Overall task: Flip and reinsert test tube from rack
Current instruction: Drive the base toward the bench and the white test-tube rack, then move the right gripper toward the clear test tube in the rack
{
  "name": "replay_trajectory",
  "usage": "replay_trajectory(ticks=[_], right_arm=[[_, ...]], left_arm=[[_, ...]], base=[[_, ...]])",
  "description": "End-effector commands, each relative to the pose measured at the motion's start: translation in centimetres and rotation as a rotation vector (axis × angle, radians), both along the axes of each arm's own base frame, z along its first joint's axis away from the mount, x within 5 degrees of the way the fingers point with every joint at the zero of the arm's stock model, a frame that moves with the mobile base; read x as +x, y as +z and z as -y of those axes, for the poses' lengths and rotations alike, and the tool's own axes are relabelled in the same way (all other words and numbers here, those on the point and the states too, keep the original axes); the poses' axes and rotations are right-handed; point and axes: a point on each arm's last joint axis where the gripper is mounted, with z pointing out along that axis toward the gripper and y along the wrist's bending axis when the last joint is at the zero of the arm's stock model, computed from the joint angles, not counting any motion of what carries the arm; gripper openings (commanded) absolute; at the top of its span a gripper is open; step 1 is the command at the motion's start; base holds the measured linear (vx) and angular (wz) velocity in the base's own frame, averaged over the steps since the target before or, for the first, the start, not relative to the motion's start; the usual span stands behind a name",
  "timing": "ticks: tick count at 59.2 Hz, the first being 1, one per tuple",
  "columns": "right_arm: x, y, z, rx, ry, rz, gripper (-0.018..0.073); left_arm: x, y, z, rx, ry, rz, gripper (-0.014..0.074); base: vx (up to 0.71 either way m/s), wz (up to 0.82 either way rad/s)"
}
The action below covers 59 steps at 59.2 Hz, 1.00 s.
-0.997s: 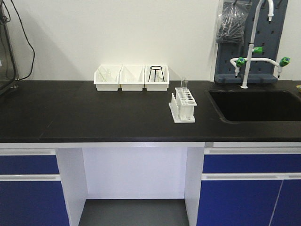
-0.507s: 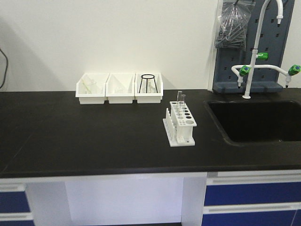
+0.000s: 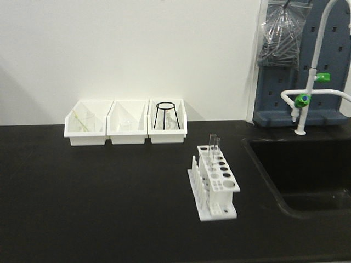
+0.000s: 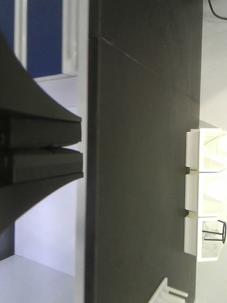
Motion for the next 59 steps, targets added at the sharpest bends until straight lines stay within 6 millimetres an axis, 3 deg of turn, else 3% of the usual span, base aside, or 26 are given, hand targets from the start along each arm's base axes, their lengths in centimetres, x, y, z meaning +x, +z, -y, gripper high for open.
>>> replay_trajectory(ticks=[1, 30, 59], right_arm=[[0.07, 0.74, 0.02, -0.001, -0.003, 0.09, -0.0012], [0.07, 0.73, 0.02, -0.001, -0.003, 0.09, -0.0011], [0.07, 0.73, 0.03, -0.015, -0.002, 0.091, -0.0009]], left_arm=[[0.04, 0.7, 0.06, -0.001, -0.008, 0.089, -0.0006], [0.04, 0.7, 0.06, -0.001, -0.008, 0.089, -0.0006], [0.04, 0.7, 0.06, -0.001, -0.008, 0.089, -0.0006]], base=[[0.45, 0.01], [0.4, 0.04], [0.14, 0.03]])
